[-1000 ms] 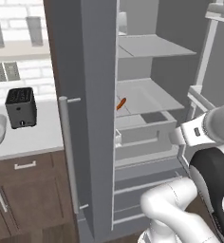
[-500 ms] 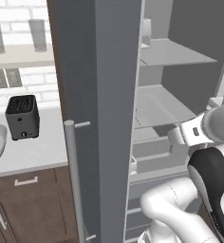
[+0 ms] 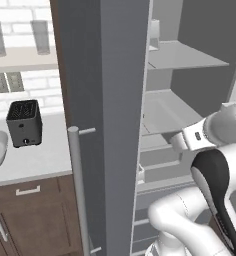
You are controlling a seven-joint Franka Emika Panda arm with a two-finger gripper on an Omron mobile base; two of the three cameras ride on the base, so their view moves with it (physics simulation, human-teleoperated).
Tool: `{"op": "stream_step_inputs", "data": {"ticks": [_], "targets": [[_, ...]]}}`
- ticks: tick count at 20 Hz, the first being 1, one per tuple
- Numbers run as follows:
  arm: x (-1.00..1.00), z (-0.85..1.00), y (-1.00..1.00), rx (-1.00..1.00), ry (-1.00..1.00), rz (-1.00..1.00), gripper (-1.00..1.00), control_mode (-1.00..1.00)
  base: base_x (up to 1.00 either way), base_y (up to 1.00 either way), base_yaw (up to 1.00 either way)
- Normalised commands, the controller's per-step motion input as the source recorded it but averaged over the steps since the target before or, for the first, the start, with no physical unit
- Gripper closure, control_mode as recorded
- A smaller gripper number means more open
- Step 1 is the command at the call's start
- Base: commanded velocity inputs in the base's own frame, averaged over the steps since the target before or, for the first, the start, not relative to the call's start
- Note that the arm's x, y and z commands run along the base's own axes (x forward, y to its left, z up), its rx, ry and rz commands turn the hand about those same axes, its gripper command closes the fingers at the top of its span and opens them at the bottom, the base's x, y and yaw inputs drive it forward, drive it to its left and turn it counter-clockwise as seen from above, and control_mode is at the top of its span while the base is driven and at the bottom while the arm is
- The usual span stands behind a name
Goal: Place one carrot and one steak in each tupperware on the nearby counter, to pack two identical lunches.
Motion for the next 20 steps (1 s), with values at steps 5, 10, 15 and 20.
{"op": "stream_step_inputs", "data": {"ticks": [5, 10, 15, 20], "targets": [[0.9, -0.15, 0.0, 0.22, -0.04, -0.16, -1.0, -1.0, 0.0, 0.0, 0.0], [0.86, -0.37, 0.0, 0.28, -0.02, -0.15, -1.0, -1.0, 0.0, 0.0, 0.0], [0.95, -0.33, 0.06, 0.2, 0.11, -0.04, -1.0, -1.0, 0.0, 0.0, 0.0], [0.86, -0.32, 0.16, 0.0, 0.24, 0.02, -1.0, -1.0, 0.0, 0.0, 0.0]]}}
